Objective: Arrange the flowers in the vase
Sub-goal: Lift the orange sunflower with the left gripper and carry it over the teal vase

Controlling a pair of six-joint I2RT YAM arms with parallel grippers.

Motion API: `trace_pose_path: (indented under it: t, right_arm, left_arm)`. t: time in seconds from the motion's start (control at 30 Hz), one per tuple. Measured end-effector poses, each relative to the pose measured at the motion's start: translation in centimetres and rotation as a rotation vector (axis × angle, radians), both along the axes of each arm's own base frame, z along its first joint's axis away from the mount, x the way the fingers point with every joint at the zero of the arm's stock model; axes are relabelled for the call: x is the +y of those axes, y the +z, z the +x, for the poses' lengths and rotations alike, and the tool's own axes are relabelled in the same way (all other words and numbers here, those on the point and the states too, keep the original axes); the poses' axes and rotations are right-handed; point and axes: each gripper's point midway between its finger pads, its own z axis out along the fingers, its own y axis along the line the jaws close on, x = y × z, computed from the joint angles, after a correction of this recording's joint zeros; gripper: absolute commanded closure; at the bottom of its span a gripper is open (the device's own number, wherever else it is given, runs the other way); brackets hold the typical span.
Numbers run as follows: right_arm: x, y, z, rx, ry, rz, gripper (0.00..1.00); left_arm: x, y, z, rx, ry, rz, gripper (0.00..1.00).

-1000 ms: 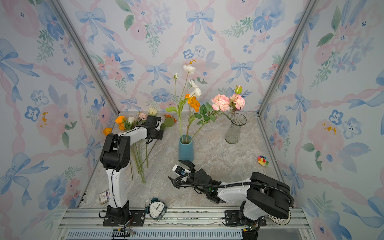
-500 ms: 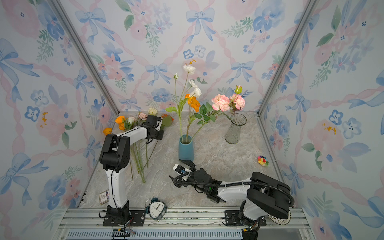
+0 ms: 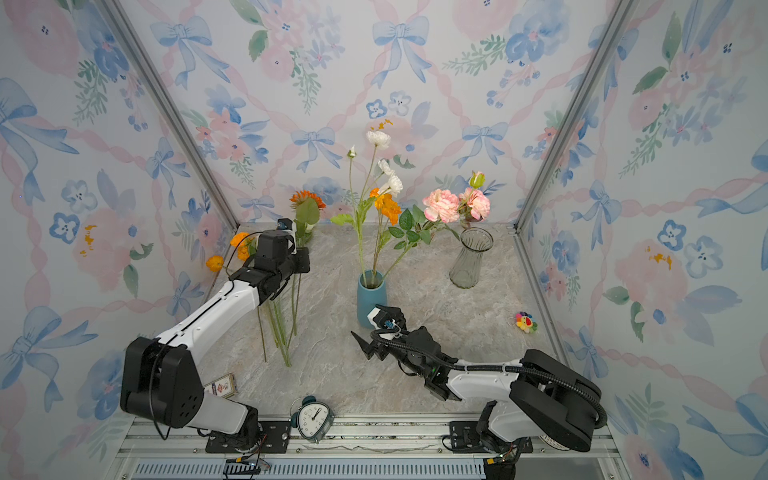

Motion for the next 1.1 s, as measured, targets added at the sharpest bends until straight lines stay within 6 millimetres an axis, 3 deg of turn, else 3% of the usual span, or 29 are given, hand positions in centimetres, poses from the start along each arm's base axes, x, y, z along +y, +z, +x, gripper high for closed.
trace_pose_path:
  t: [0.1, 0.3, 0.43, 0.63, 0.93, 1.1]
  right_arm:
    - [-0.5, -0.1, 0.4, 0.019, -0.011, 0.016, 0.03]
    - [-1.0, 0.6, 0.7, 0.033, -0.026, 0.055, 0.03]
    - [-1.1, 0.8, 0.7, 0.04, -0.029, 0.07, 0.03]
    - [-1.3, 0.8, 0.8, 0.04, -0.035, 0.074, 0.03]
    - [-2.8, 1.1, 1.8, 0.04, -0.093, 0.096, 0.03]
    - [-2.9, 1.1, 1.9, 0.043, -0.096, 0.099, 0.03]
  left_arm:
    - [-0.8, 4.0, -2.9, -0.172, -0.022, -0.085, 1.0]
    - [-5.6, 14.2, -8.6, -0.542, -0.211, -0.261, 1.0]
    - [-8.2, 19.1, -11.5, -0.742, -0.326, -0.342, 1.0]
    - [-11.2, 22.9, -14.8, -0.966, -0.463, -0.401, 1.0]
    - [-16.2, 27.1, -16.3, -1.19, -0.574, -0.401, 1.0]
    - [-17.3, 28.5, -16.7, -1.296, -0.58, -0.394, 1.0]
